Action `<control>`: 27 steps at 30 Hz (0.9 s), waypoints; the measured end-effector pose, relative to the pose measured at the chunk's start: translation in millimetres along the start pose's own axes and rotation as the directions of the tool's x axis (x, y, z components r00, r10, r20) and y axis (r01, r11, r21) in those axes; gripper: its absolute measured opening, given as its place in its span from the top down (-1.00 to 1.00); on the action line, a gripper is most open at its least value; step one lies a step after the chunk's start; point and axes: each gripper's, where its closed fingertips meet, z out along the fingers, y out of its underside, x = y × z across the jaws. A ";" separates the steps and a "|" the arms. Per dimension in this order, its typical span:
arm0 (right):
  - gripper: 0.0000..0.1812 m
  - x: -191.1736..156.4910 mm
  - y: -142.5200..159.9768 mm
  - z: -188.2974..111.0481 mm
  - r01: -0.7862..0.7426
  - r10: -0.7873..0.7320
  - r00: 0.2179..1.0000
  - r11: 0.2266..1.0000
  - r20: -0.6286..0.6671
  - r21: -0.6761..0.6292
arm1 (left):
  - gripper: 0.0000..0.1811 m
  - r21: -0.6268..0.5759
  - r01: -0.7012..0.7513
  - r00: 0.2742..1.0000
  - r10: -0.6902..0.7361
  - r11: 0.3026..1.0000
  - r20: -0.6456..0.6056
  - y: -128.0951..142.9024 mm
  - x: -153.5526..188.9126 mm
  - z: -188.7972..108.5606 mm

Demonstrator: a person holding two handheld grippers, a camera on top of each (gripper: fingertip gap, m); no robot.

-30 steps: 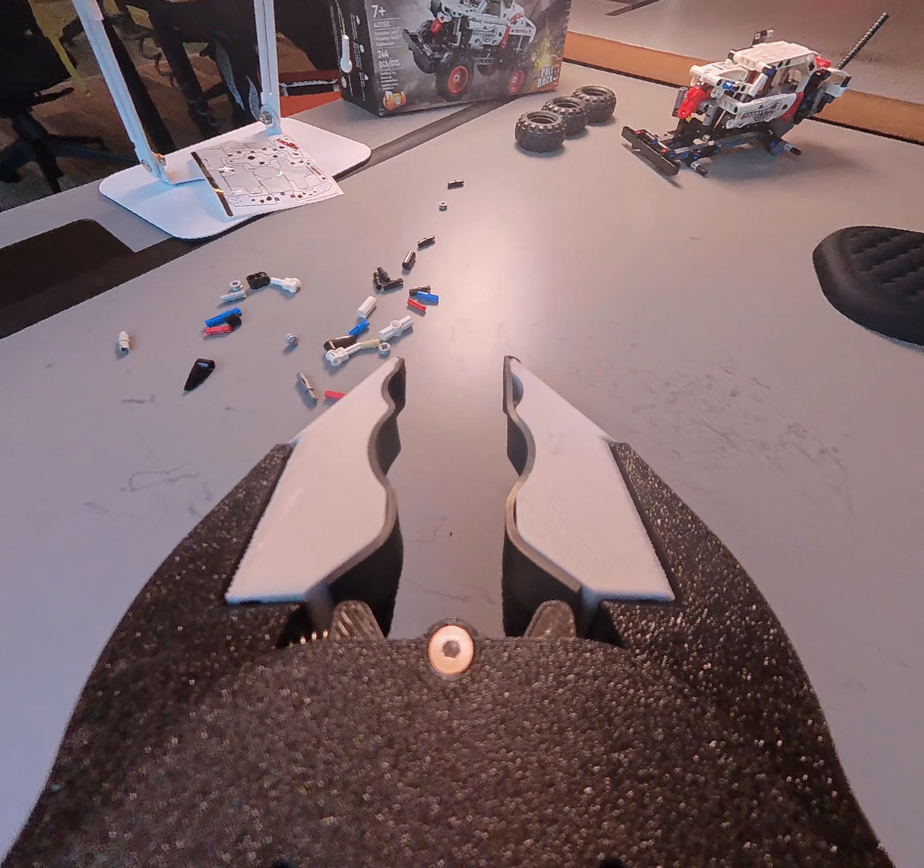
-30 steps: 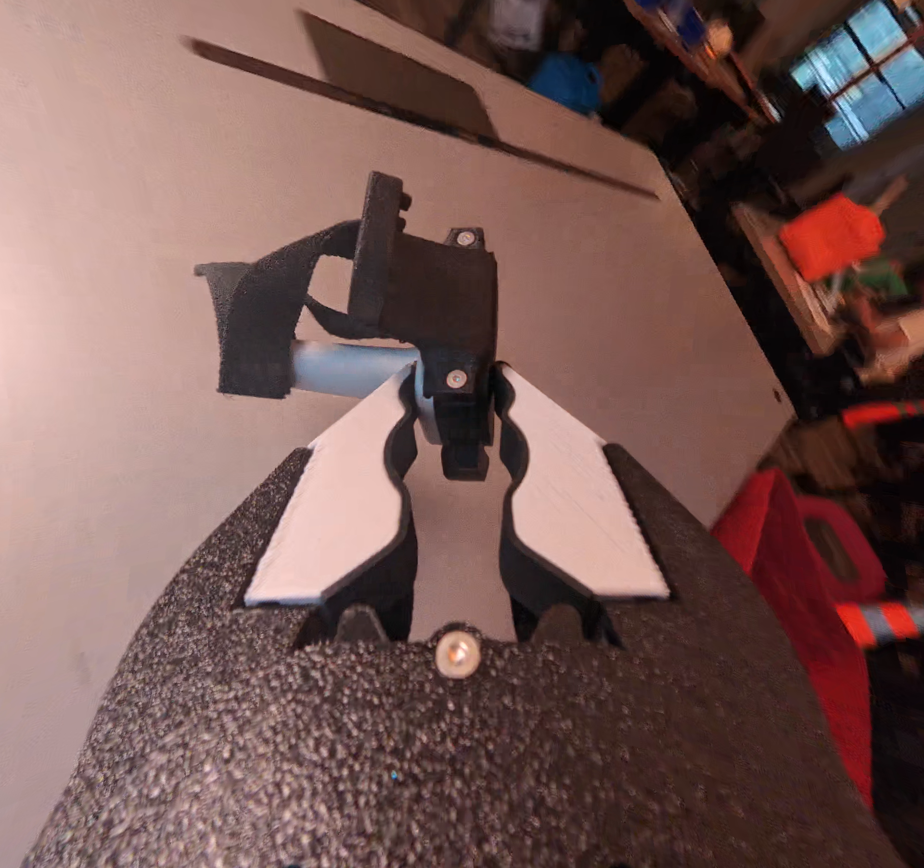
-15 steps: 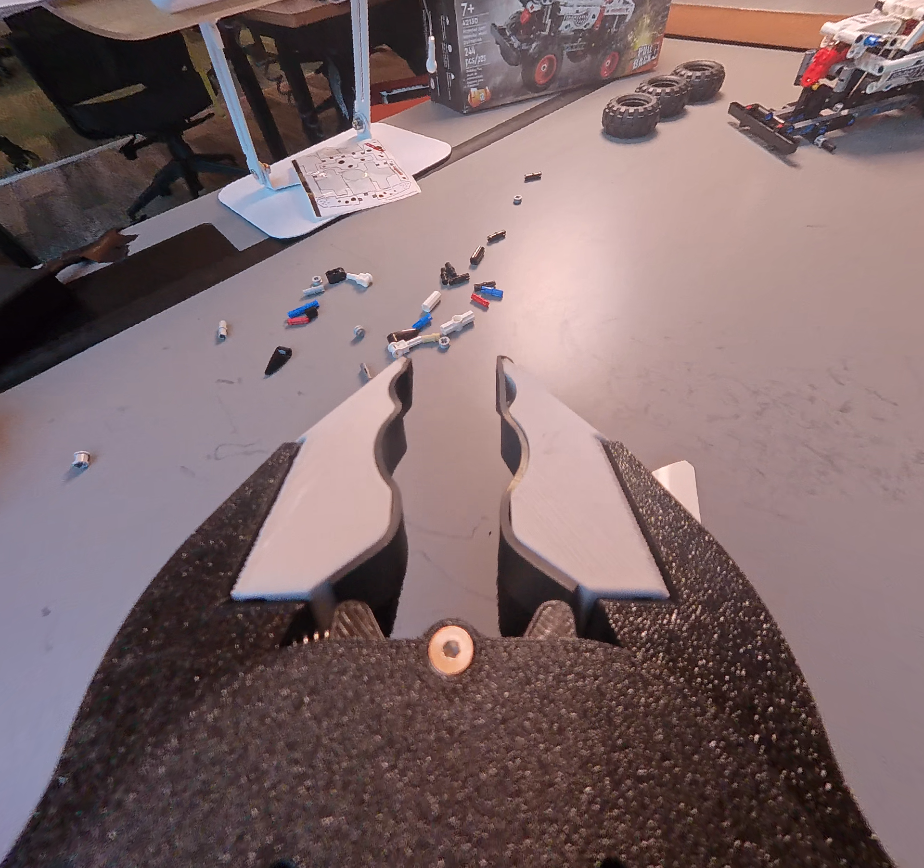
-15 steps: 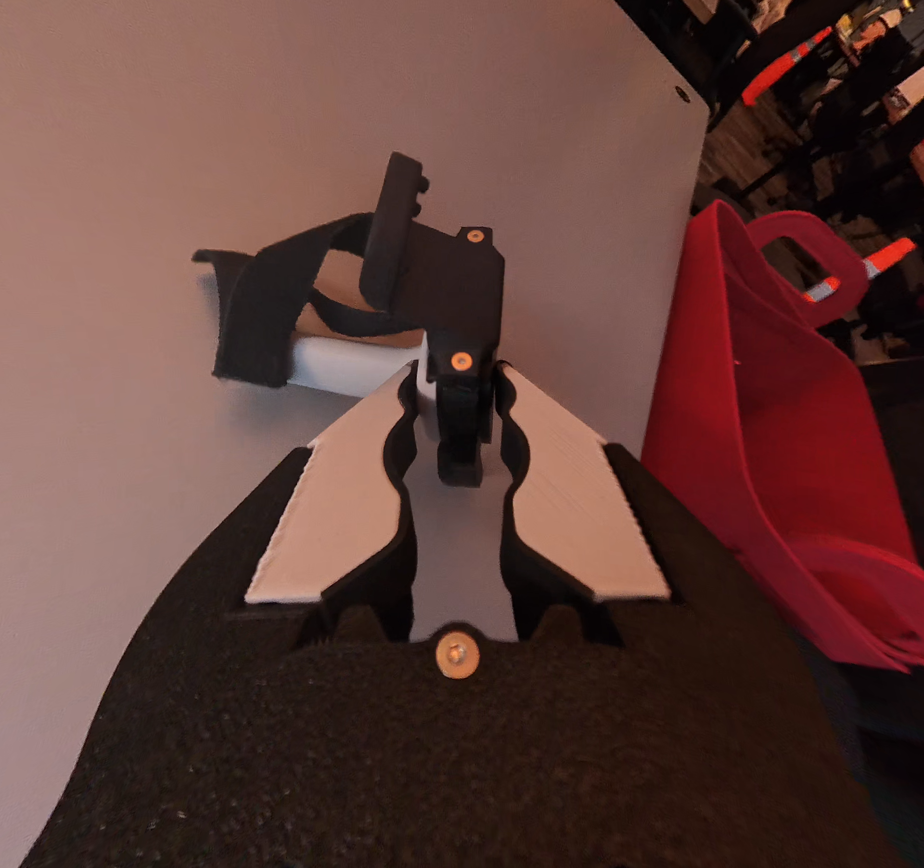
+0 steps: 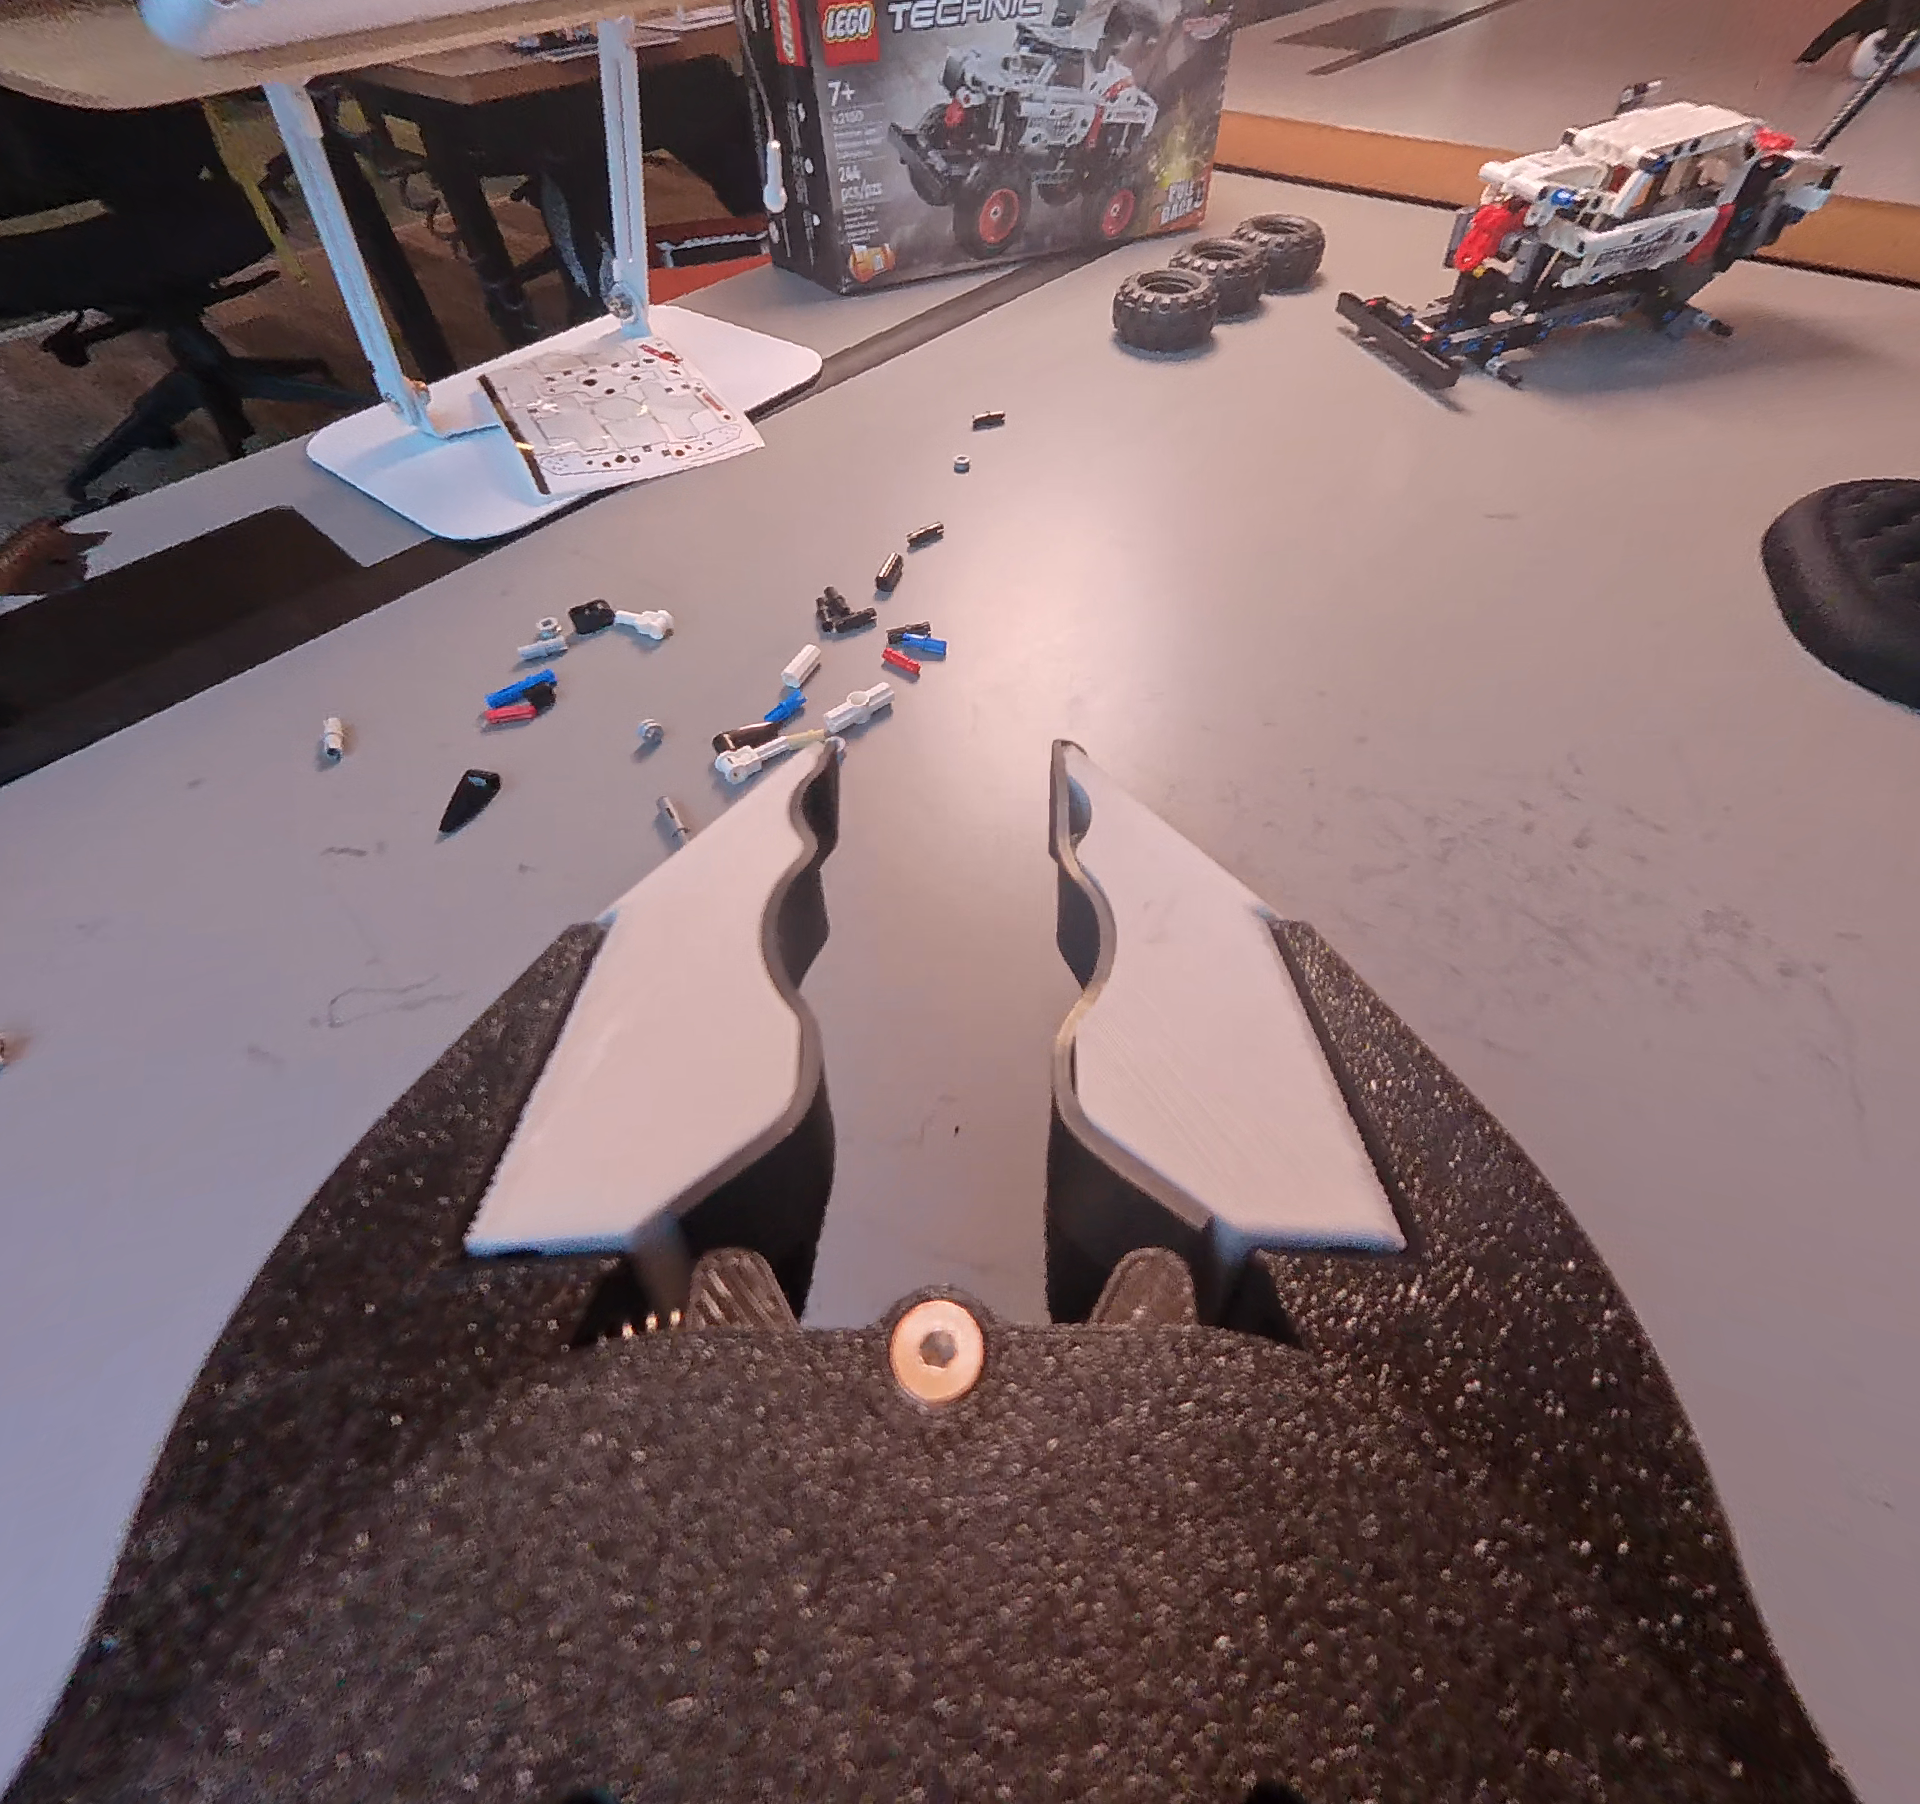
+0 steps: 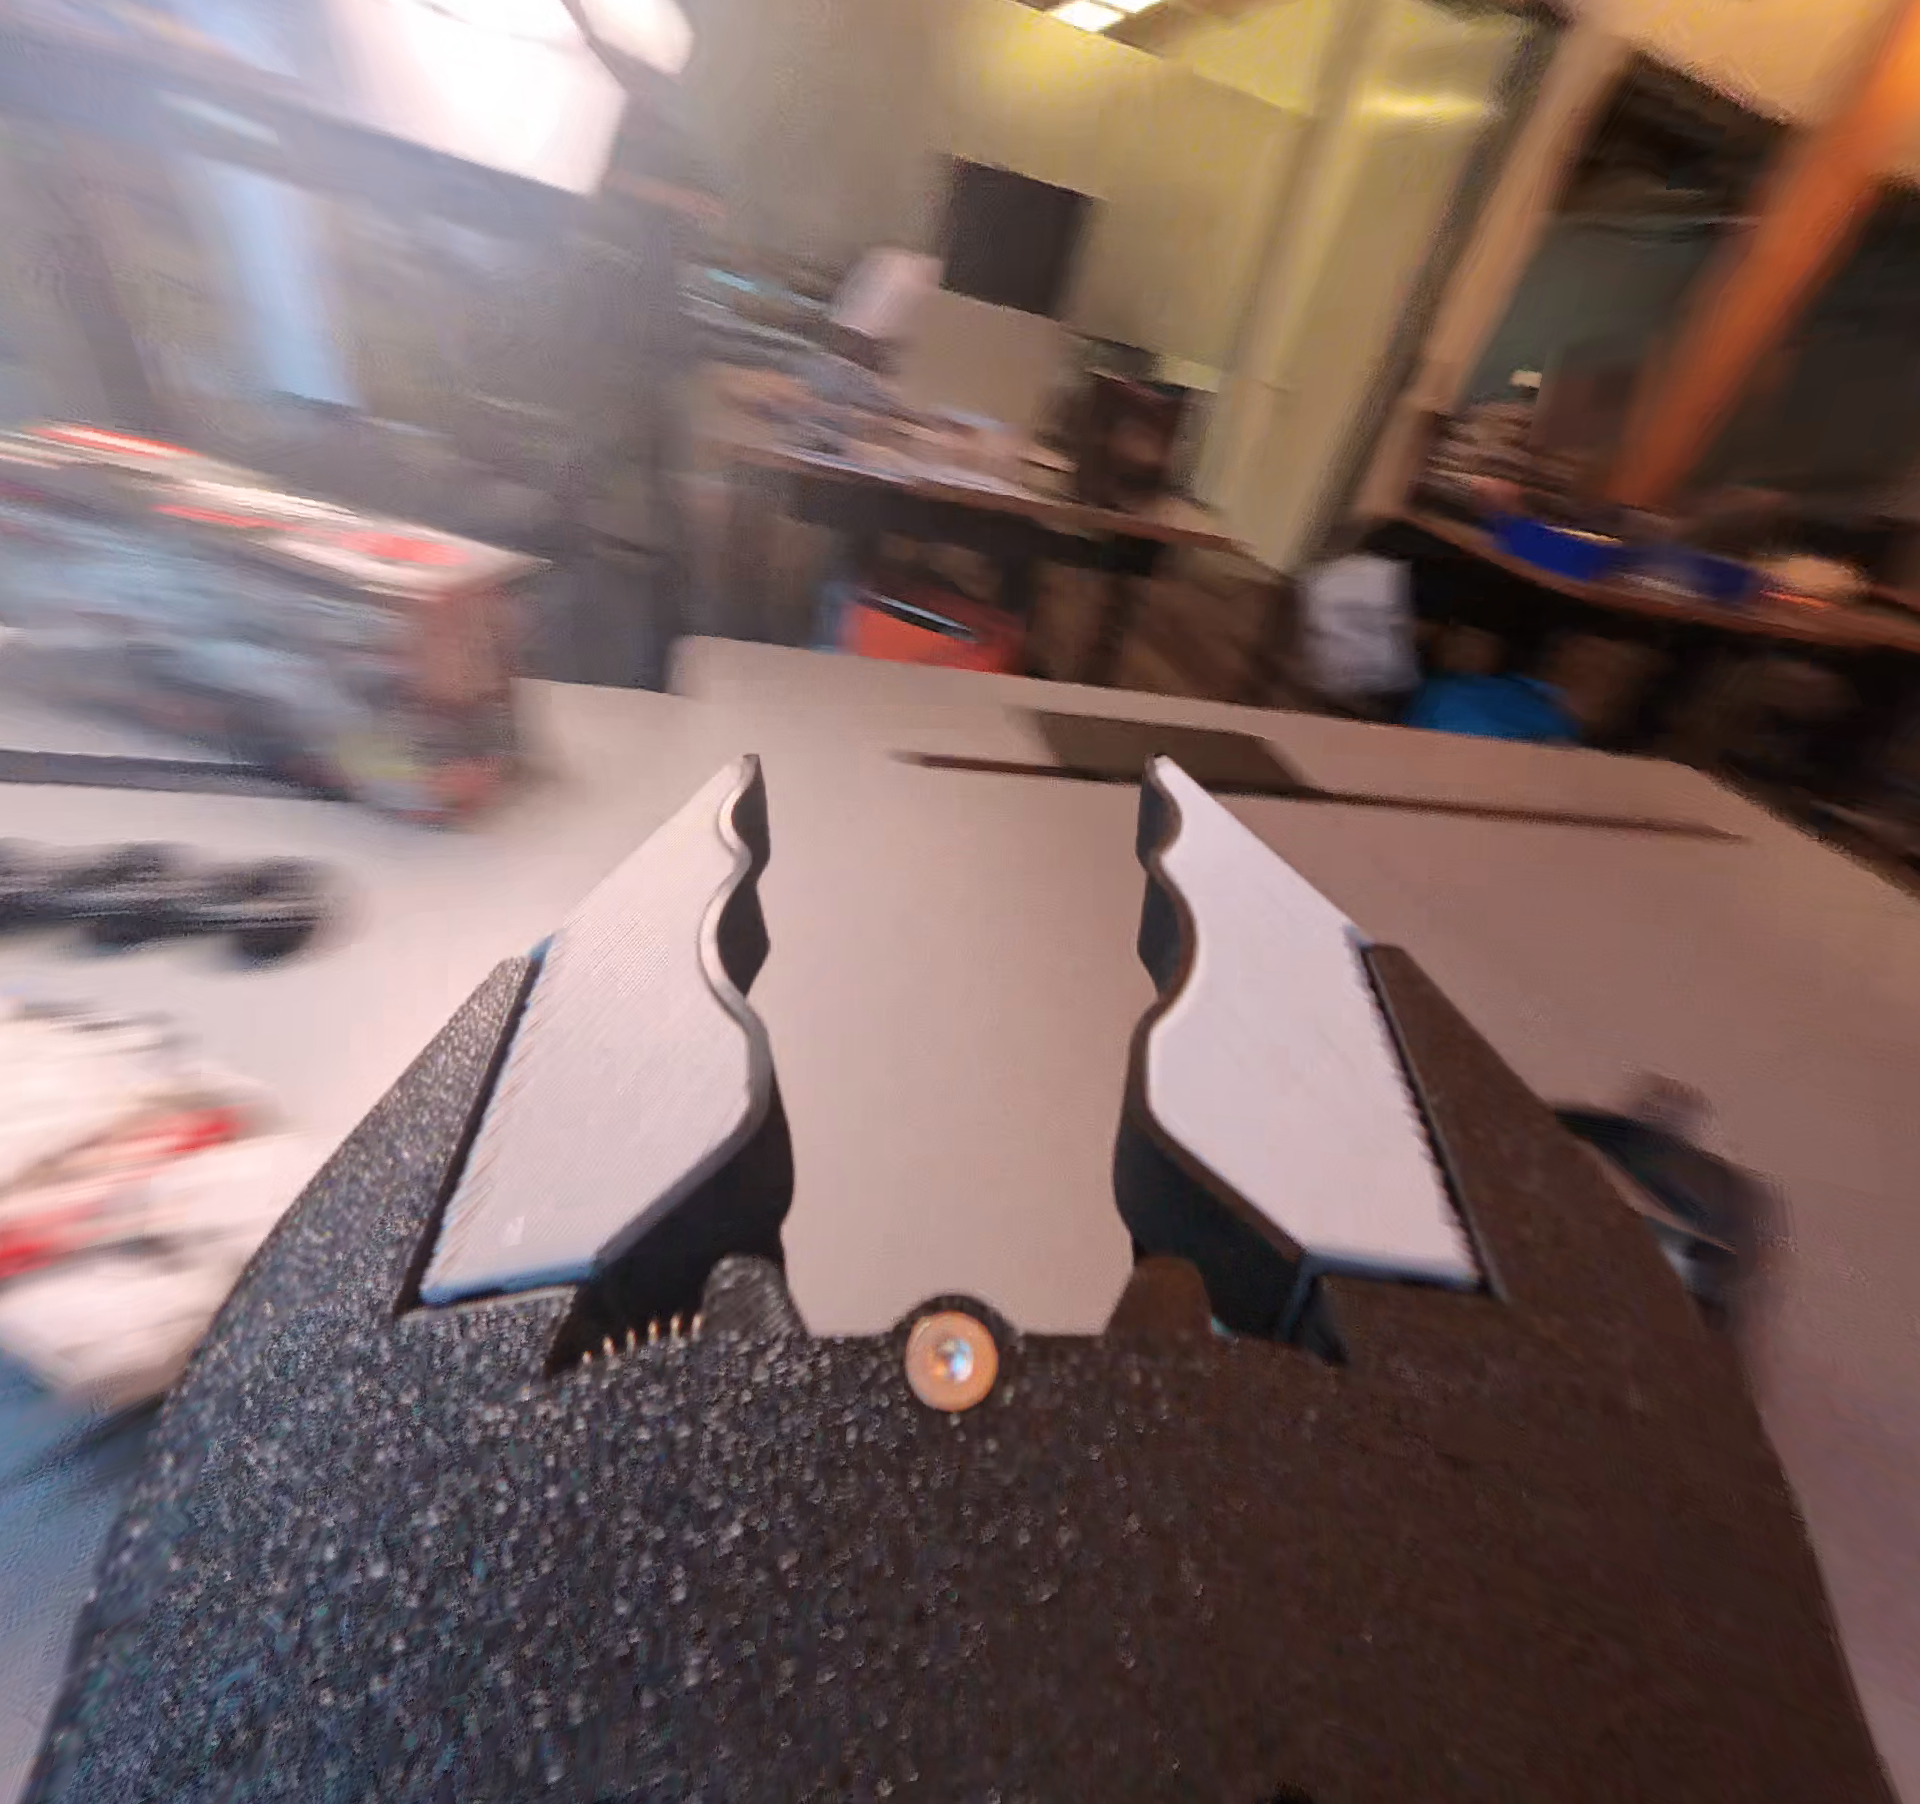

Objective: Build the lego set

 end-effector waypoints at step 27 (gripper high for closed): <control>0.20 -664.5 88.3 -124.3 0.341 -0.131 0.060 0.934 0.990 0.103 | 1.00 -0.347 -0.324 0.879 0.144 0.880 -0.455 49.8 86.6 11.9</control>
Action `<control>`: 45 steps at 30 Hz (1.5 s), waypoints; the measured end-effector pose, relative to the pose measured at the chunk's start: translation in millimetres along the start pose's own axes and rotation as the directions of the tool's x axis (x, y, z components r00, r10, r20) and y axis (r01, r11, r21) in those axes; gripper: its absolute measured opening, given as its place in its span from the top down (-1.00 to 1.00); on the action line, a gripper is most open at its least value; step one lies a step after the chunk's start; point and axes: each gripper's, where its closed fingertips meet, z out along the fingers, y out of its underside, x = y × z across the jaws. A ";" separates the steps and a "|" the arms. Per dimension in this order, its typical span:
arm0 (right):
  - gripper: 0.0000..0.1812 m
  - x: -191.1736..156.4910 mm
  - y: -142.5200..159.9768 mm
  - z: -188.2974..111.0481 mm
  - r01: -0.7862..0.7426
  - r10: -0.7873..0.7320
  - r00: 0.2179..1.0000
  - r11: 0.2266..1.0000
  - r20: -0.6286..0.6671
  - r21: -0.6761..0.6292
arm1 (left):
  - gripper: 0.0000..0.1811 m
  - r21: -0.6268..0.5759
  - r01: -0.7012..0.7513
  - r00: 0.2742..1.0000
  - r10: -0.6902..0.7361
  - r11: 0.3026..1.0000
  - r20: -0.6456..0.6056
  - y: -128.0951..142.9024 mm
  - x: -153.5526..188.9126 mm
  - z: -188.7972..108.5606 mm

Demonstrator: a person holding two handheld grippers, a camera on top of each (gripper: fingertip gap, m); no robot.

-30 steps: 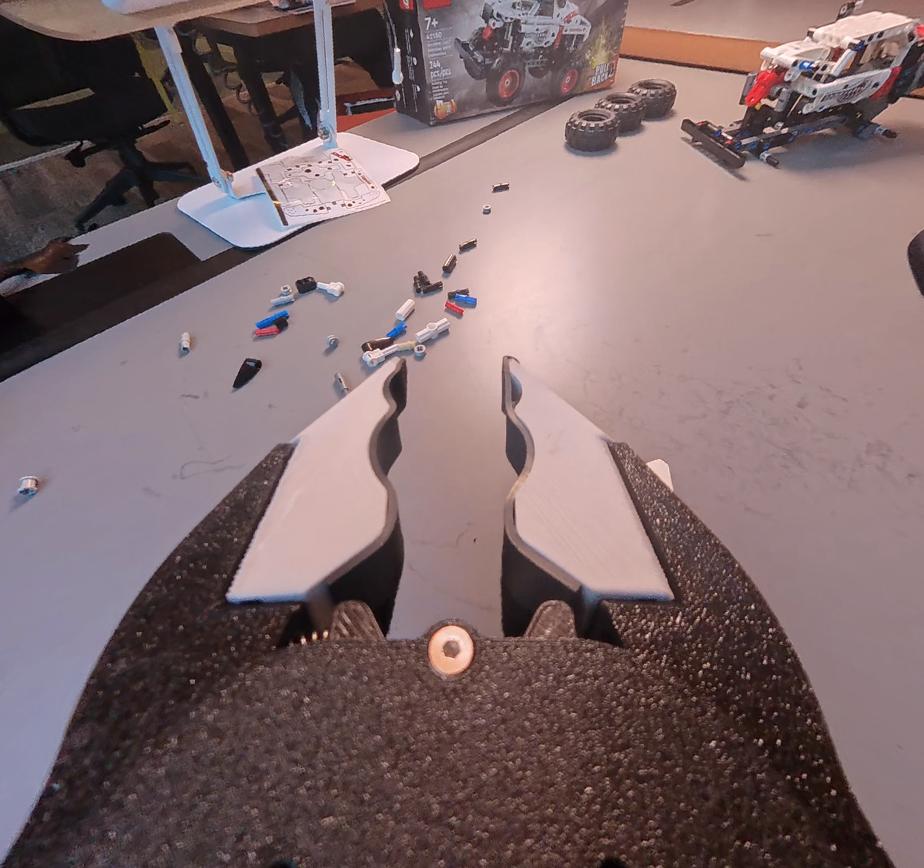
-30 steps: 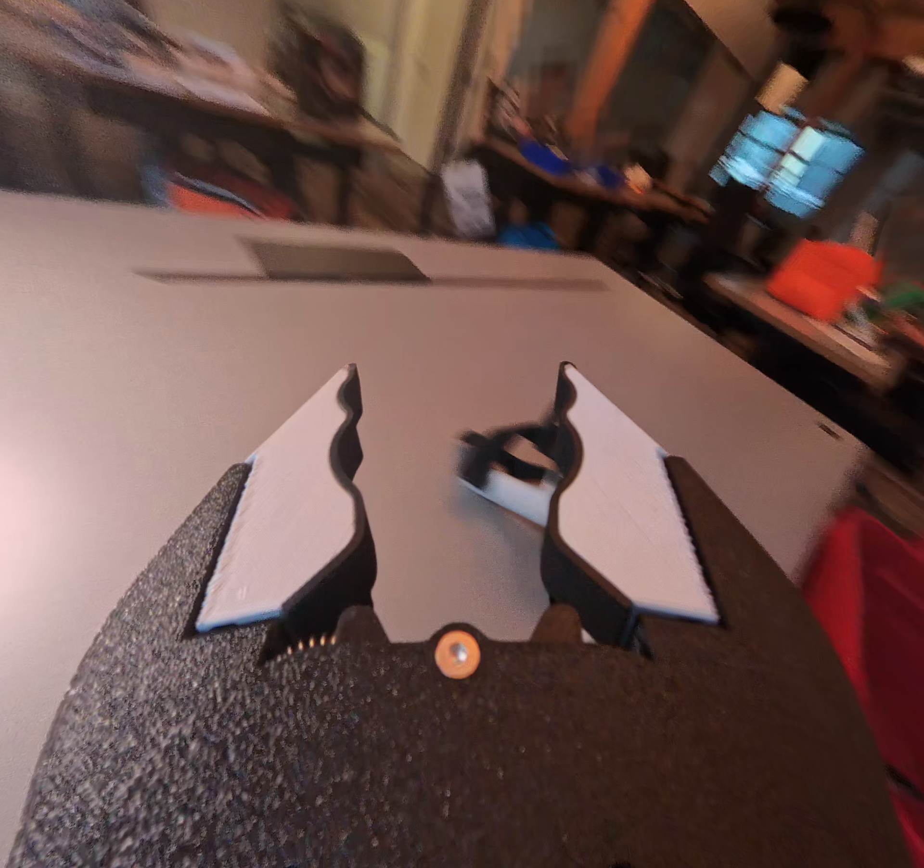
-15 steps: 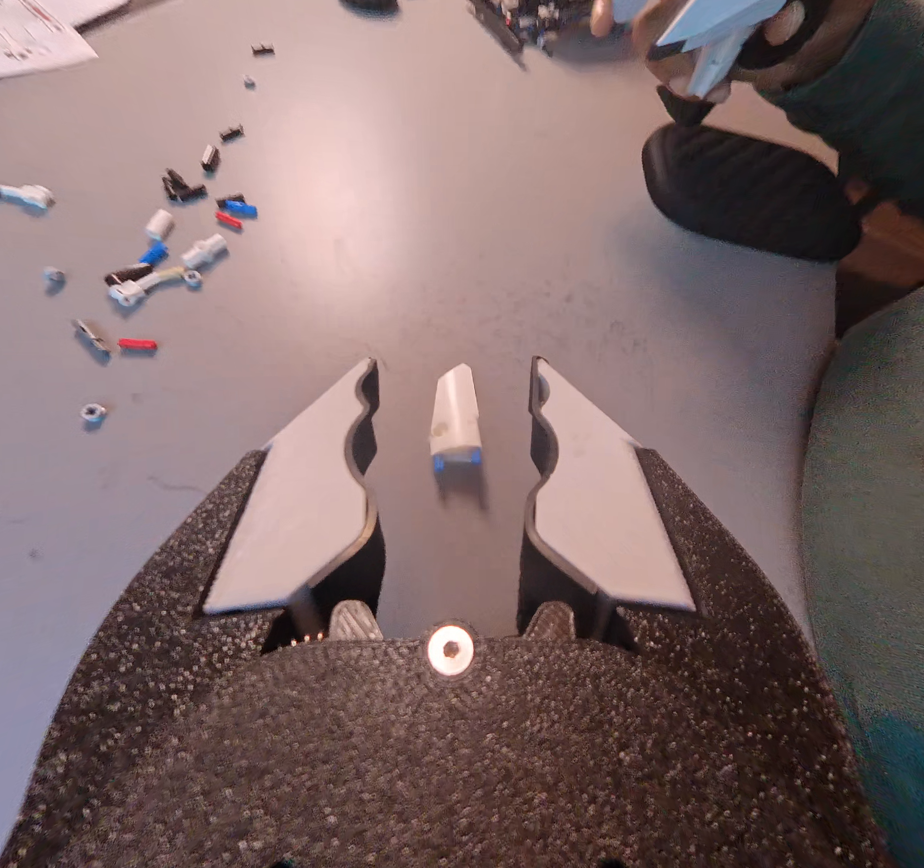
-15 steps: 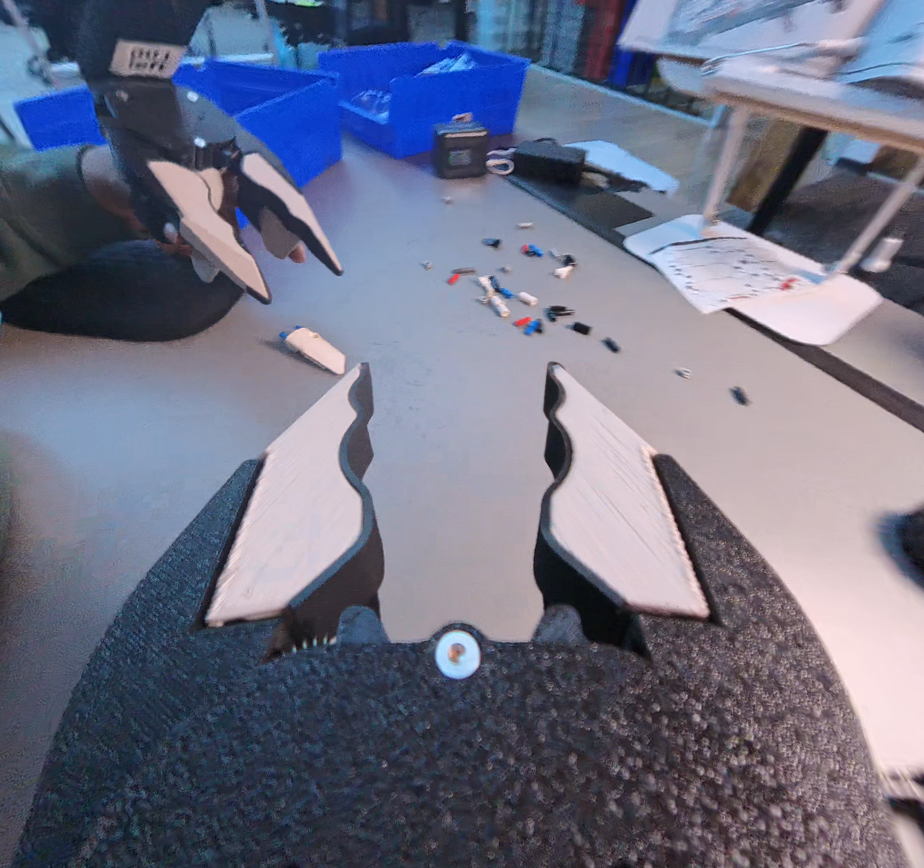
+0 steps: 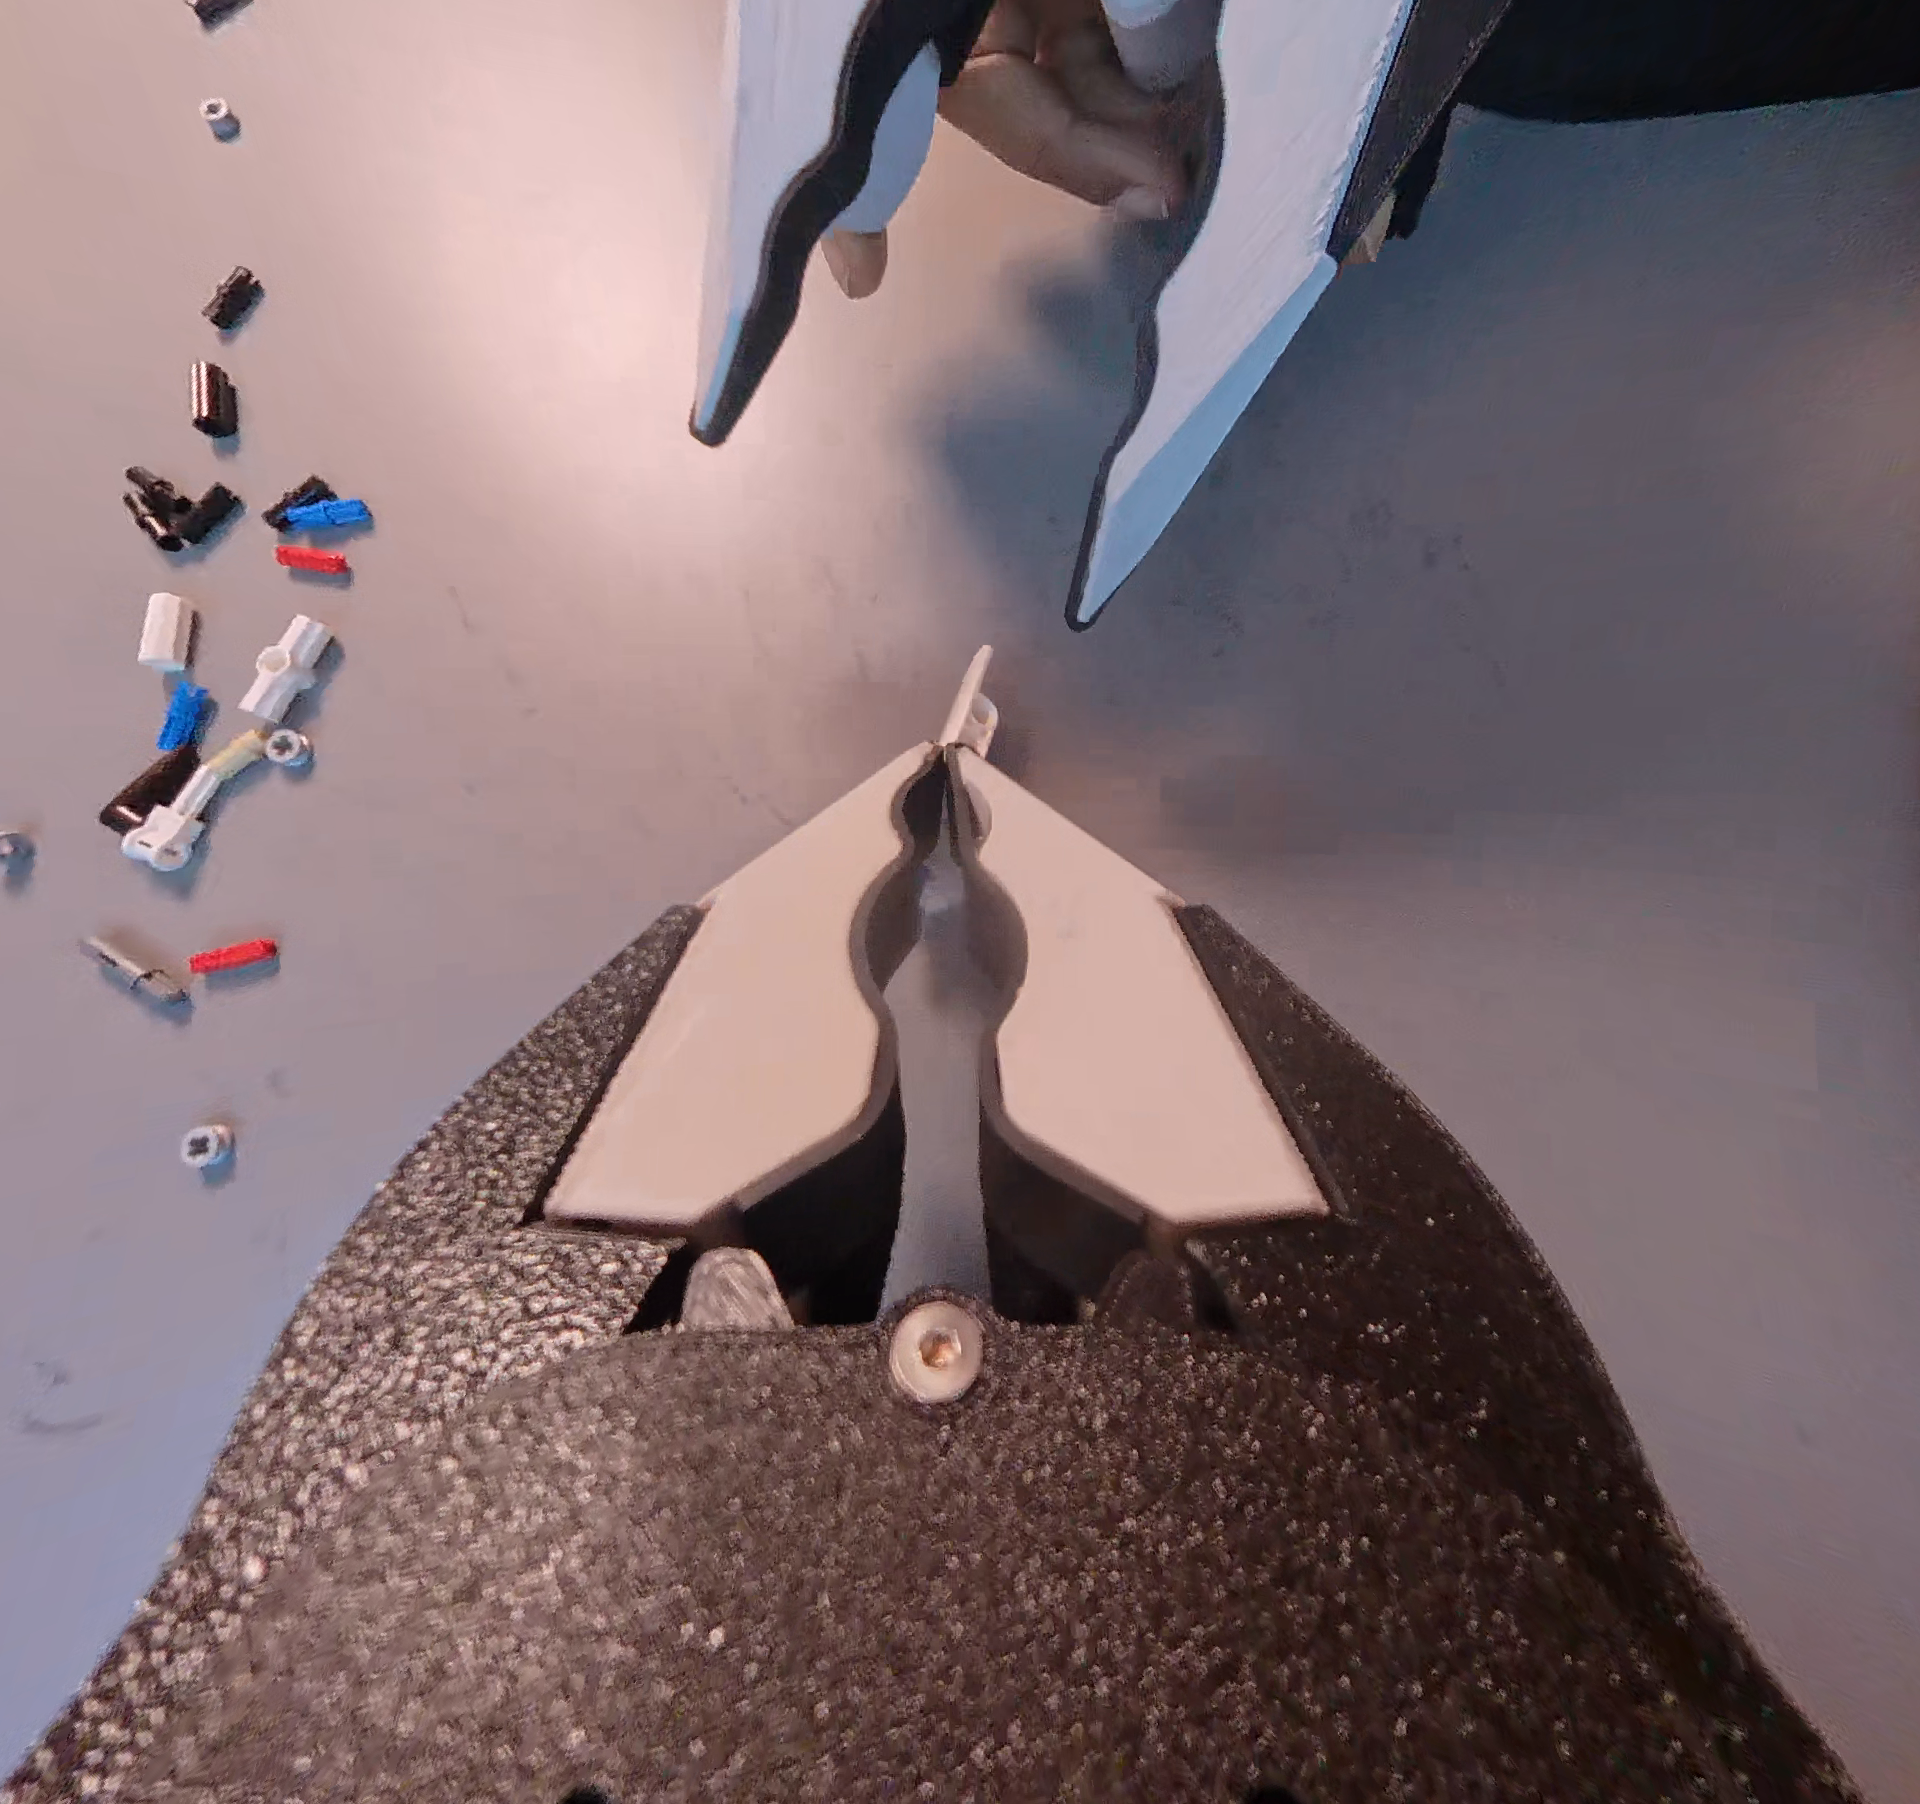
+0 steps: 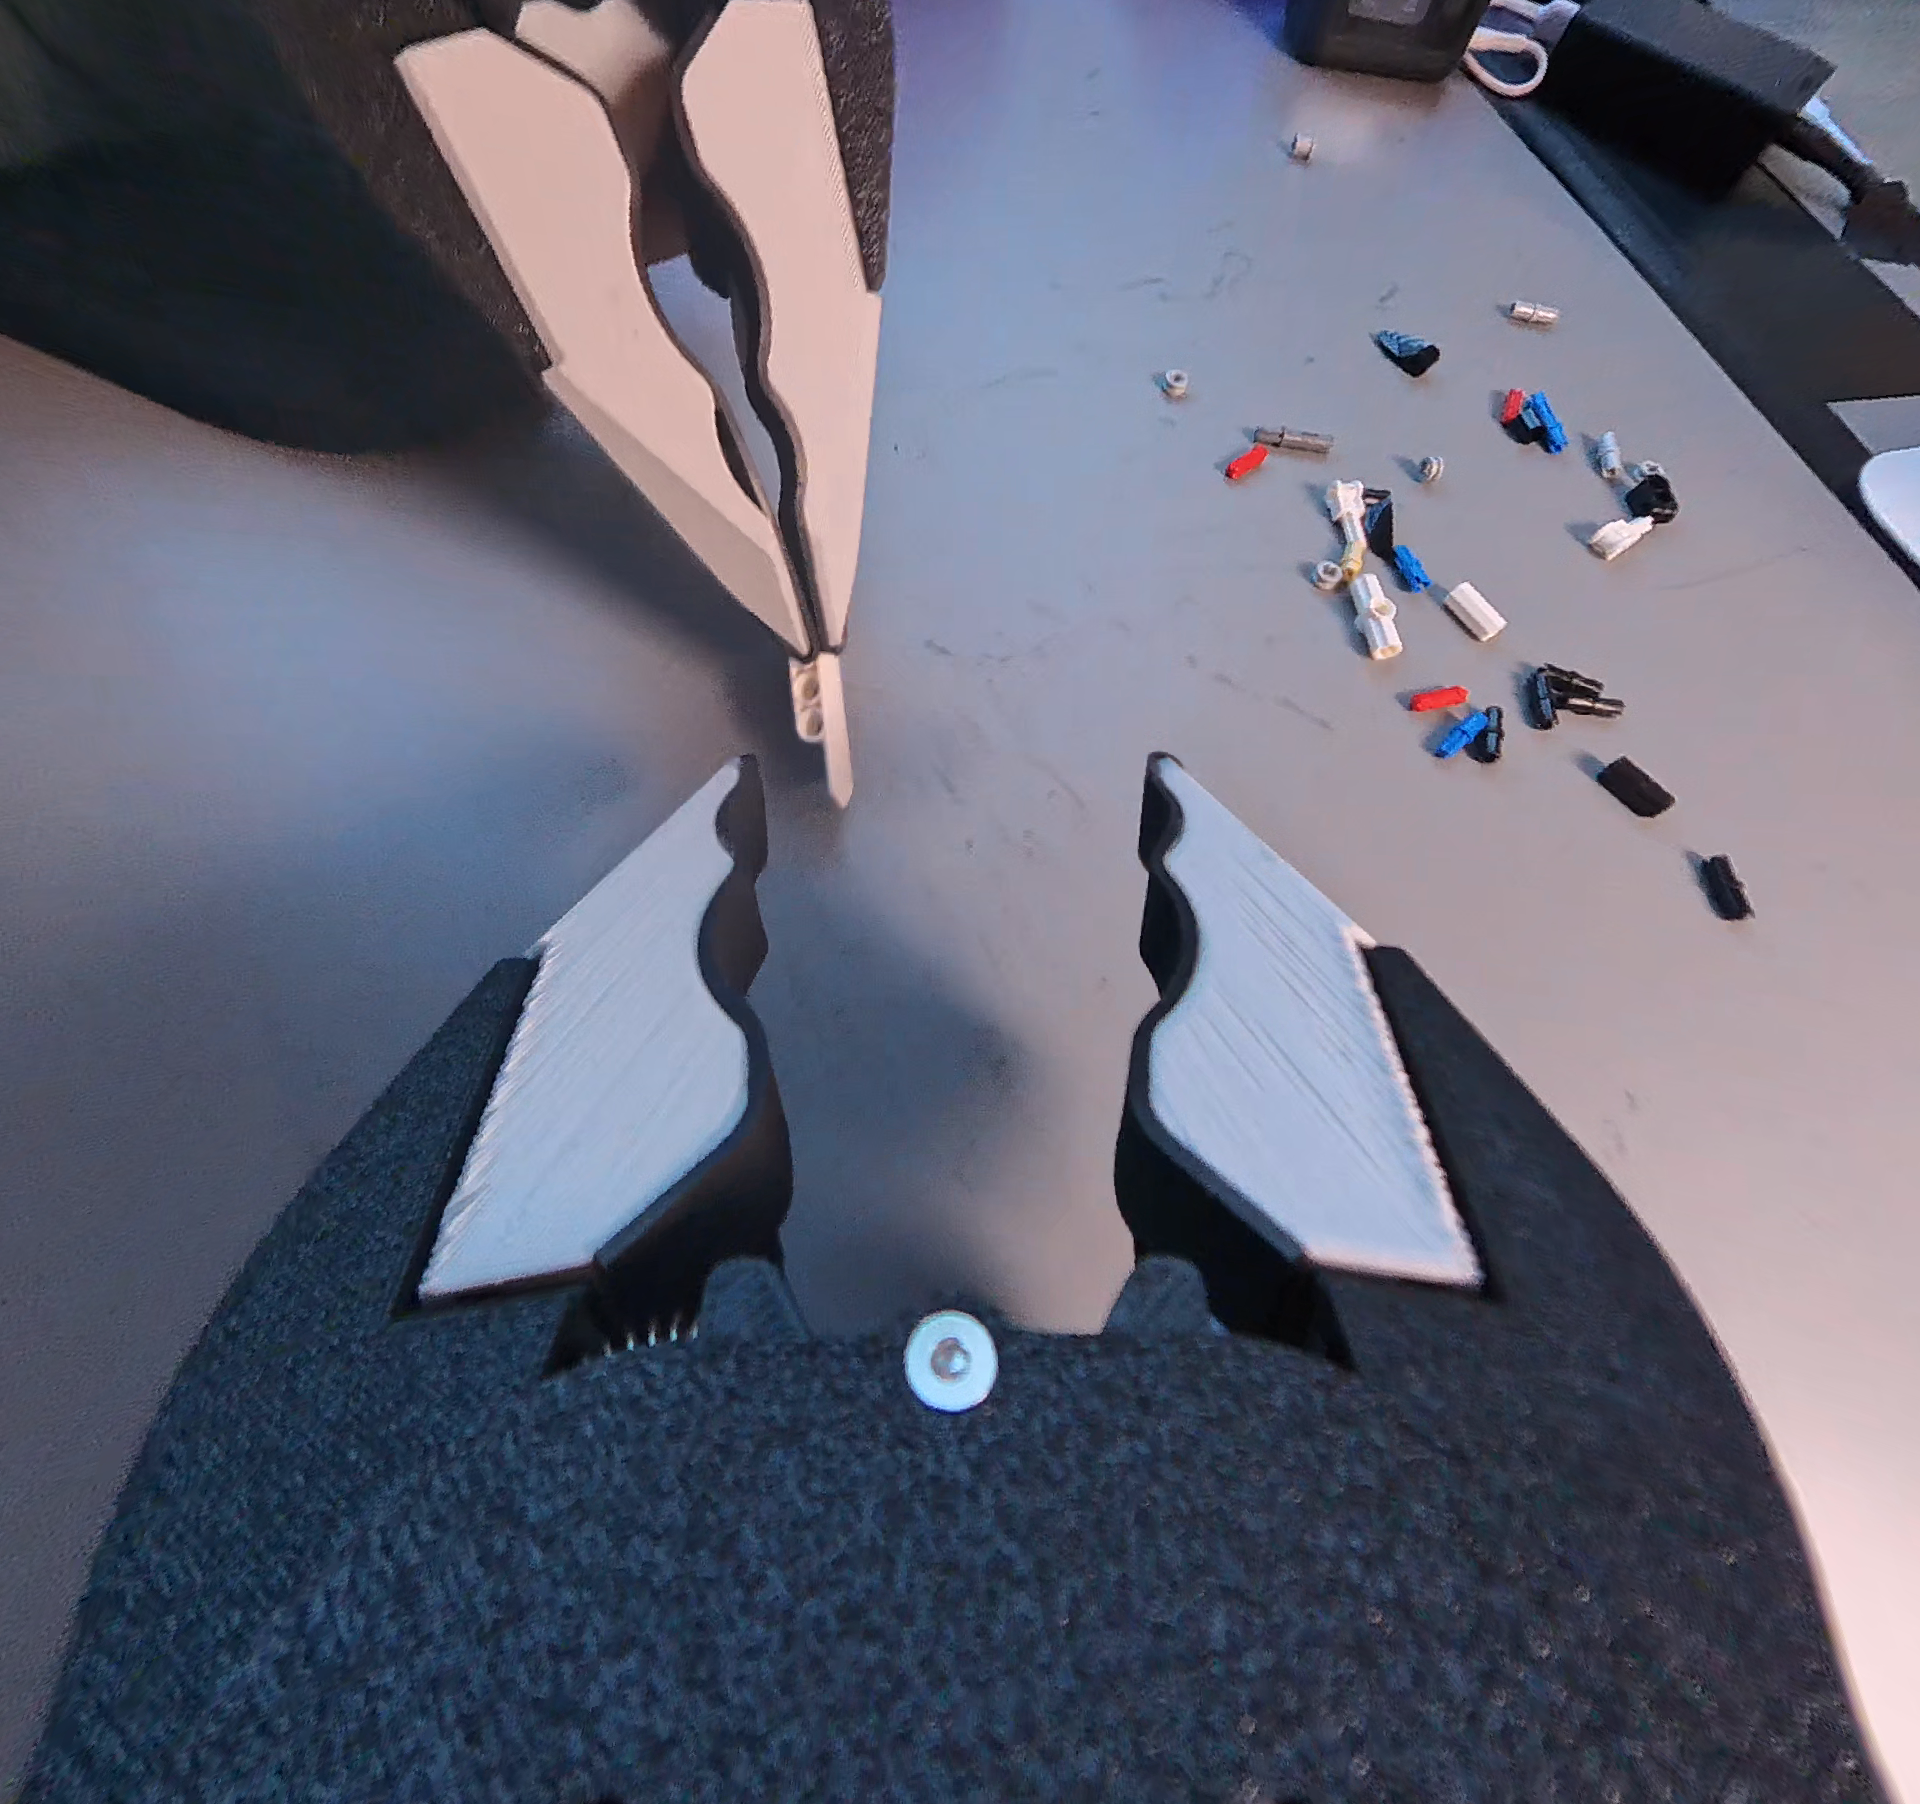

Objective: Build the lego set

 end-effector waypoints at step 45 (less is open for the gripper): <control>0.88 -16.2 -34.6 -25.4 0.343 -0.325 0.938 0.920 -0.121 0.190 | 0.84 0.303 0.017 0.999 0.000 0.953 -0.053 -40.8 8.6 -12.7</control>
